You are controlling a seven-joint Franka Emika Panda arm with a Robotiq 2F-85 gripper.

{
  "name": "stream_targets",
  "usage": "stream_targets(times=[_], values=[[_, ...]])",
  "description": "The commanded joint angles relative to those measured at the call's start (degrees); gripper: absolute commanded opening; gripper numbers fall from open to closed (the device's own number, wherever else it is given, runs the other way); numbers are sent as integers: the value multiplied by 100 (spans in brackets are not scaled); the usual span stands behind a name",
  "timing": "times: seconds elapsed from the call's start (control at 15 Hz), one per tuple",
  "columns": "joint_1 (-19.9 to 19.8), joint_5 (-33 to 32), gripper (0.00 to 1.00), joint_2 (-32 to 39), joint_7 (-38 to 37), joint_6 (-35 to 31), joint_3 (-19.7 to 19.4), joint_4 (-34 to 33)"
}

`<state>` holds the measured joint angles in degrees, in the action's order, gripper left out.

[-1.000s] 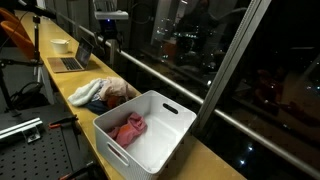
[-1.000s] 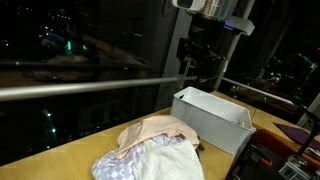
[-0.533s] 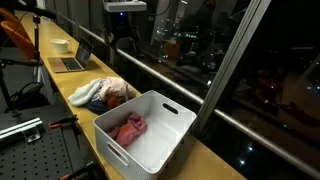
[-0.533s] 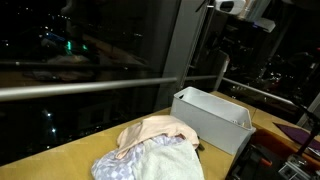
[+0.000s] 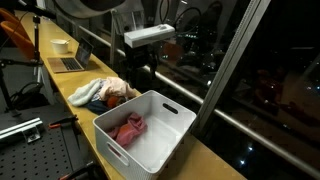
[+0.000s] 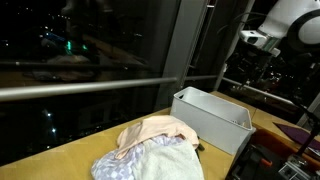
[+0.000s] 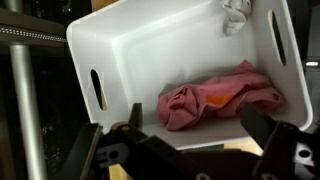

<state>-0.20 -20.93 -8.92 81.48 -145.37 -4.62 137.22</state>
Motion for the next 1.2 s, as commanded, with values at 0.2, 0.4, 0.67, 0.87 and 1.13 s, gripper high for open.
stream_targets(times=[0.2, 0.4, 0.67, 0.87, 1.13], values=[[-209, 404, 100, 298, 1384, -1141, -446, 560], [-247, 1001, 100, 568, 1991, -1157, -559, 467], [-426, 1533, 100, 994, 2399, -813, -518, 15], [-601, 1661, 100, 1439, 2448, -434, -478, -556], [-825, 1442, 100, 2087, 2179, 364, -474, -1432]])
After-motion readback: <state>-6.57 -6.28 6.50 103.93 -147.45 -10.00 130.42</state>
